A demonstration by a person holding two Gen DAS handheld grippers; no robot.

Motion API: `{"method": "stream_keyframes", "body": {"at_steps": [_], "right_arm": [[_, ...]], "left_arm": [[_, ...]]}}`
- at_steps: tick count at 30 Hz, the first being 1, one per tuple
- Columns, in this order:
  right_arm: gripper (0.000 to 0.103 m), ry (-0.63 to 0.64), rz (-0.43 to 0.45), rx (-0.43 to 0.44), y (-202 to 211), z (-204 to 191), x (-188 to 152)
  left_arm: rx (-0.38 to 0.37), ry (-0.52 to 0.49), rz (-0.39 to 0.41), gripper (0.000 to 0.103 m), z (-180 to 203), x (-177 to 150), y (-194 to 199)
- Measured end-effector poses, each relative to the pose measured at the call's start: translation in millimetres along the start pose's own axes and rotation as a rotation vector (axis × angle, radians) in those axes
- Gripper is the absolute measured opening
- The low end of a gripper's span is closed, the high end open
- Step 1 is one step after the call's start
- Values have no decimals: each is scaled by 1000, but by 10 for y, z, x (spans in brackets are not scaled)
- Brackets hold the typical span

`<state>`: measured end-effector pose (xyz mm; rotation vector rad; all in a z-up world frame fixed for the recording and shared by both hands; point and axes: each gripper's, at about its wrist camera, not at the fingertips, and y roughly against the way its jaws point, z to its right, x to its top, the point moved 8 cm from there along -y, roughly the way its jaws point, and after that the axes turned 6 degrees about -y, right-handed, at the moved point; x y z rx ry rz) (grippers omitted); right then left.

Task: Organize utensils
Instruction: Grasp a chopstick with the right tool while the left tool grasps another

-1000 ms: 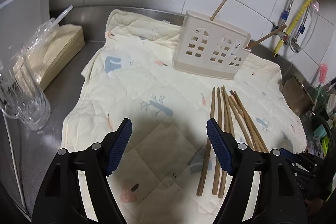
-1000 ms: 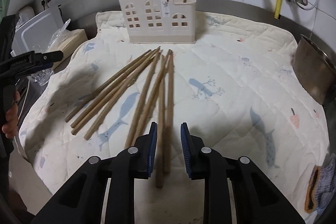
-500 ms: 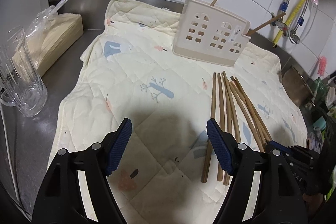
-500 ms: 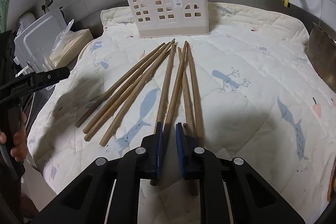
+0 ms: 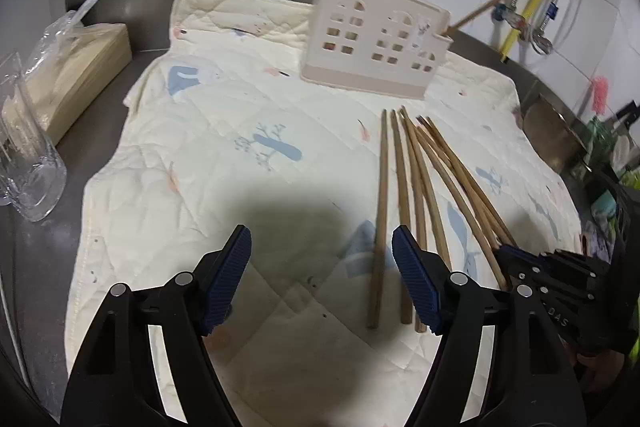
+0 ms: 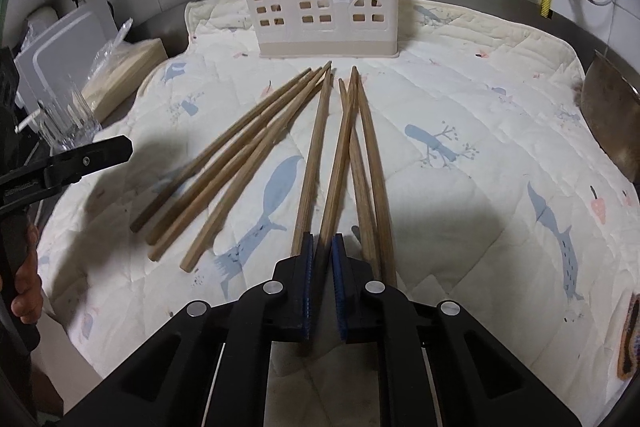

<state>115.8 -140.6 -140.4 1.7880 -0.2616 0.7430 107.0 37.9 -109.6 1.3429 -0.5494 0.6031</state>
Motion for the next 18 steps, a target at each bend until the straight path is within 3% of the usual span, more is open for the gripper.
{"method": "stream_keyframes", "body": {"at_steps": [5,13,18], "right_arm": [[9,8,10,-9,-6,1,-12],[7,2,52,-2,124,40,44],[7,20,117,-2,339,58,179]], "left_arm": [[-43,-53,-26,58,180,-66,-93],[-95,-107,-74,27,400,-144,-267],[-90,-115,-91,20,411,-128,-356]]}}
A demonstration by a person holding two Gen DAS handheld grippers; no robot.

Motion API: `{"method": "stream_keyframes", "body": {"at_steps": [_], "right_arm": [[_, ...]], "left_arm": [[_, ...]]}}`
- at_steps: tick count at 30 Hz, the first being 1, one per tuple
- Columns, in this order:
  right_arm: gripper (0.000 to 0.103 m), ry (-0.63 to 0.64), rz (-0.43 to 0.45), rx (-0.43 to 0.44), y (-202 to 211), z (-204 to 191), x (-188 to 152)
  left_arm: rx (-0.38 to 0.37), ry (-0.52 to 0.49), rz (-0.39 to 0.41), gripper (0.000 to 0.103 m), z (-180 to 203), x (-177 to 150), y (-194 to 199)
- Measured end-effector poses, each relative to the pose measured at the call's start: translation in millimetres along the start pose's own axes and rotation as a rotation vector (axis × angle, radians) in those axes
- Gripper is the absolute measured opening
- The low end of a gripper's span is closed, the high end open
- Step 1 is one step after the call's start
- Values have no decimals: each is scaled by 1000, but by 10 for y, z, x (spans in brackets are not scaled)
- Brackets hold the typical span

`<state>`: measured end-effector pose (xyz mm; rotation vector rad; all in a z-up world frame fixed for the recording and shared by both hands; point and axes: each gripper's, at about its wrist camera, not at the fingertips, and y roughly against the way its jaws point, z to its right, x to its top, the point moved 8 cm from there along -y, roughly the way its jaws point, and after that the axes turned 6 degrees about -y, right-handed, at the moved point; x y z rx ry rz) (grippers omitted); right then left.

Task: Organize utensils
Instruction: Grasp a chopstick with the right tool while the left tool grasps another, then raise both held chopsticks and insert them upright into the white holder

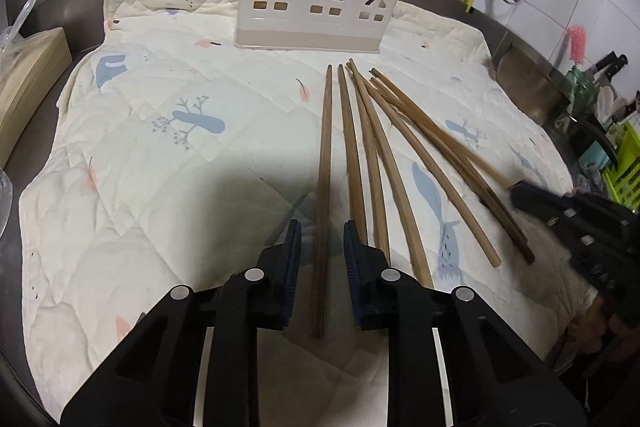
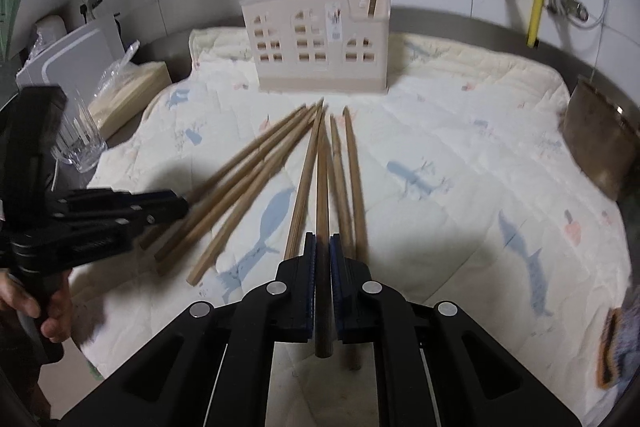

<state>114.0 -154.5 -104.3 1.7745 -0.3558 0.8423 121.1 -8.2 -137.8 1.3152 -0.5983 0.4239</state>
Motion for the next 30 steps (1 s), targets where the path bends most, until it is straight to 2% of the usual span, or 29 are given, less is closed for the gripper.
{"method": "stream_keyframes", "body": {"at_steps": [6,11,15,20,30], "right_arm": [[7,11,63,10,195,17,200],[7,20,112,22,328,22,390],[7,37,134,28,389,13,531],[7,57,157,39,445,32,741],[7,119,168,84,505,-15,1269]], "left_arm": [[20,-24,-13,17,14,28,-83],[38,-29,-24,7,8,66,-115],[34,-25,-15,6,19,129,-61],[33,-28,50,6,14,330,181],[29,-83,203,5,-19,1117,691]]}}
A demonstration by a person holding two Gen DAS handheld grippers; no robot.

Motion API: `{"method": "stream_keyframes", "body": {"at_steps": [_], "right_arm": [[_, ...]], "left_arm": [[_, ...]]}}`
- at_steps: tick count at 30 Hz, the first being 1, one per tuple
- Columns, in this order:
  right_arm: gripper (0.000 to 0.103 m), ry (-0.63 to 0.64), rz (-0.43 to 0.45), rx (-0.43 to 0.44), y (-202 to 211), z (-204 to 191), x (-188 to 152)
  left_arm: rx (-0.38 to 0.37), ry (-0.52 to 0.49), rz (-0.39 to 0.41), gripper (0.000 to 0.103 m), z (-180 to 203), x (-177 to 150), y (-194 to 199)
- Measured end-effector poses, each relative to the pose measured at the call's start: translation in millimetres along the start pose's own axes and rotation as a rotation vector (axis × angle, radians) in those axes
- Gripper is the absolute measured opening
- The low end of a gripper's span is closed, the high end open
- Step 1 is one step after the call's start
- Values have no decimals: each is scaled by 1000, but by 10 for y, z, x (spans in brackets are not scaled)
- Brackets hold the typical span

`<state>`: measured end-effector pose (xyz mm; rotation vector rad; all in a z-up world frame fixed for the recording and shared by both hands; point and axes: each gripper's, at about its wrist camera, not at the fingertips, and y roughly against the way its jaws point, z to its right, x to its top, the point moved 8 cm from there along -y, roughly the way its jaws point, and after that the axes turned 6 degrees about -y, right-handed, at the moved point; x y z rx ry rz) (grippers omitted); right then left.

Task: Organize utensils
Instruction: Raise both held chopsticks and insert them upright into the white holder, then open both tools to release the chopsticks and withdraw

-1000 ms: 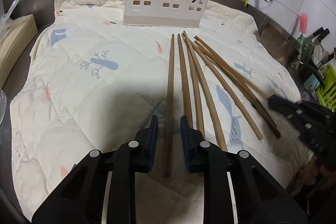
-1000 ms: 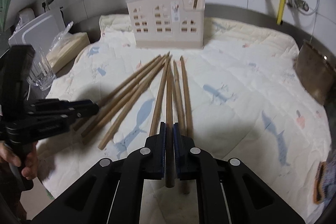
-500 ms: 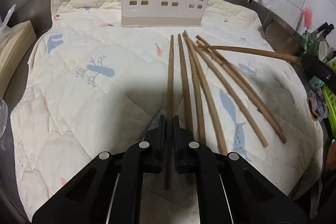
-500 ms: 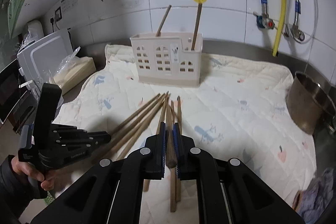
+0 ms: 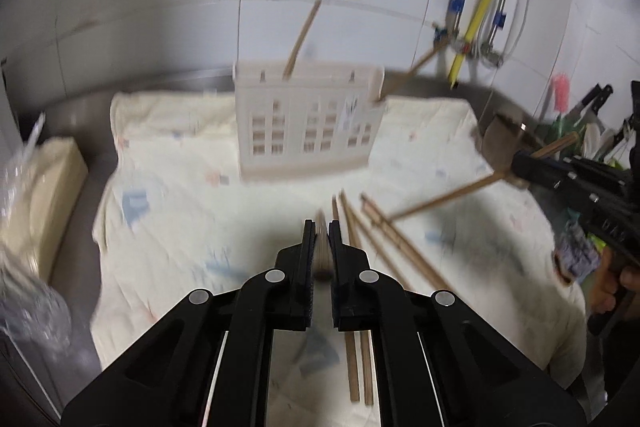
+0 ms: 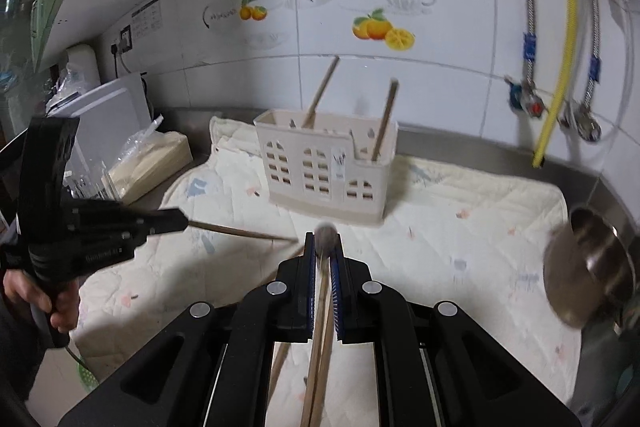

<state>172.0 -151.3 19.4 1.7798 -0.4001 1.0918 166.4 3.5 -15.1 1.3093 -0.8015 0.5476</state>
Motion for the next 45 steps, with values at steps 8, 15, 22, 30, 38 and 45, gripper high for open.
{"method": "stream_keyframes", "body": {"at_steps": [8,15,22,30,38,45], "right_arm": [[7,44,18,50,34,-48,623],[7,73,71,63,173,-34,1185],[7,81,93,9,96,96,1550],[7,69,70,-13,-154,236,1627],[7,60,104,-10,-269,221,1791],[7,61,68,-17,-523,217,1769]], "left_arm": [[-21,-13,32,5,-106,553,54],[-15,-52,107,5,-163,1034,305],[42,-76,237,5,-296,1761,611],[119,-59,301,5,-501,2280,545],[118,32,239,5,-774,2238,59],[95,70,149,5,-886,1979,-333]]}}
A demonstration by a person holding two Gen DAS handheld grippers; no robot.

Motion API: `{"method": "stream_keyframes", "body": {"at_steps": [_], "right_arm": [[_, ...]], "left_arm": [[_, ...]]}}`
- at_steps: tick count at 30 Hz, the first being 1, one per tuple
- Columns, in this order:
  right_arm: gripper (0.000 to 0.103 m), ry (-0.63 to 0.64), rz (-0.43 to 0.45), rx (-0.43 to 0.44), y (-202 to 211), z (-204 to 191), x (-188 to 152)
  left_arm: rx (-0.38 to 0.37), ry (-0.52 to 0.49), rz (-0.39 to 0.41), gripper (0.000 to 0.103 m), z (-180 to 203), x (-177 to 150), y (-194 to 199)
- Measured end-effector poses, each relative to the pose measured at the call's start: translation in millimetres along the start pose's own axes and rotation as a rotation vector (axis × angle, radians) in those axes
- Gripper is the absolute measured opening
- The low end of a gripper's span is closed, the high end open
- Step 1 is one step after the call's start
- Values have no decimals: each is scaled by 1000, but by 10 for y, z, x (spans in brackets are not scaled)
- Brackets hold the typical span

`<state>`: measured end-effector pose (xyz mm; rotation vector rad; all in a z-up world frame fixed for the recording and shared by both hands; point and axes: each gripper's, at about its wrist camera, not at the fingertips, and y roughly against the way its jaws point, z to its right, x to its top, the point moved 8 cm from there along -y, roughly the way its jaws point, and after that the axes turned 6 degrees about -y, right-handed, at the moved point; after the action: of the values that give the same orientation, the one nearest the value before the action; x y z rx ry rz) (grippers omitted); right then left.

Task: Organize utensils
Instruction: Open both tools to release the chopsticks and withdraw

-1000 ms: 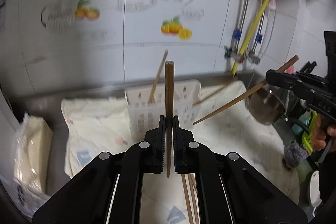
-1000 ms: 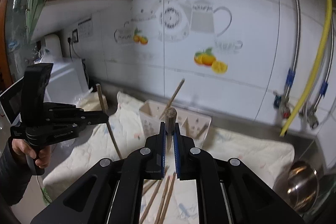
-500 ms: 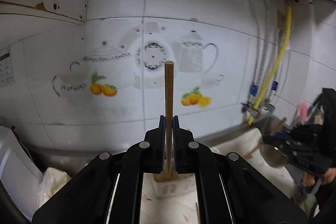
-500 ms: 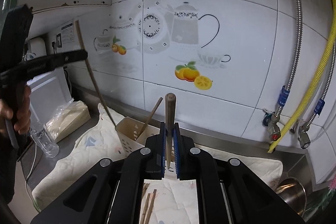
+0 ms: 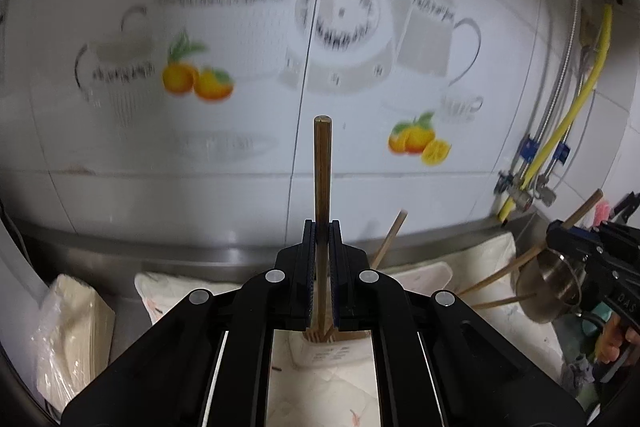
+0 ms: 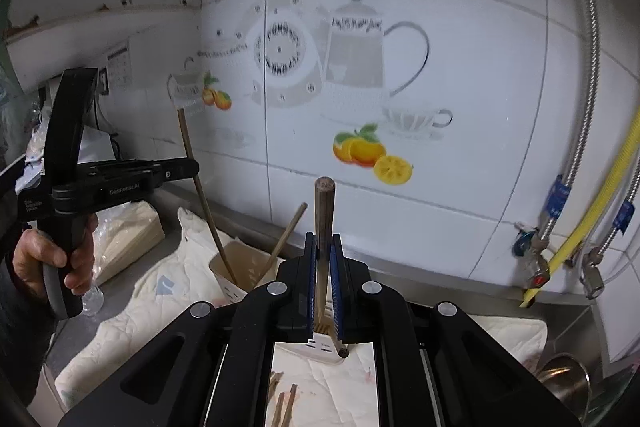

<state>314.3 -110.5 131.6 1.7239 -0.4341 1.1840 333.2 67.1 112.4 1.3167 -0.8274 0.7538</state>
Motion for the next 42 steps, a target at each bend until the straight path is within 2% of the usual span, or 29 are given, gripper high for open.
{"method": "stream_keyframes", "body": {"at_steps": [8,15,17,21,23,25,29,33,37,42], "right_arm": [[7,-25,-81,-4,-304,45,-237],[7,-34,-116,-10,-442,74,-365],[7,-41,-121,-10,-463,81,-386],[9,-47,-107,-9,-422,92,-382],[16,-49,-95,-8,-367,97,-361],[18,-48,-78,-14,-290,106,-333],[27,-31,-29,-27,-29,84,-328],[33,-29,0,-17,220,25,-458],[35,-19,-13,-3,378,-107,-788],[35,-12,-66,0,428,-218,-1276]], "left_arm": [[-10,13,-73,5,-20,-247,-198],[-8,8,-87,8,-12,-302,-217],[-6,10,-89,12,-13,-307,-209],[0,16,-74,36,-11,-292,-127],[3,15,-61,40,0,-275,-62],[6,15,-44,46,13,-262,37],[22,0,-9,51,59,-295,266],[24,0,10,56,130,-473,500],[19,0,0,60,202,-749,639],[22,3,-49,62,281,-1239,708]]}}
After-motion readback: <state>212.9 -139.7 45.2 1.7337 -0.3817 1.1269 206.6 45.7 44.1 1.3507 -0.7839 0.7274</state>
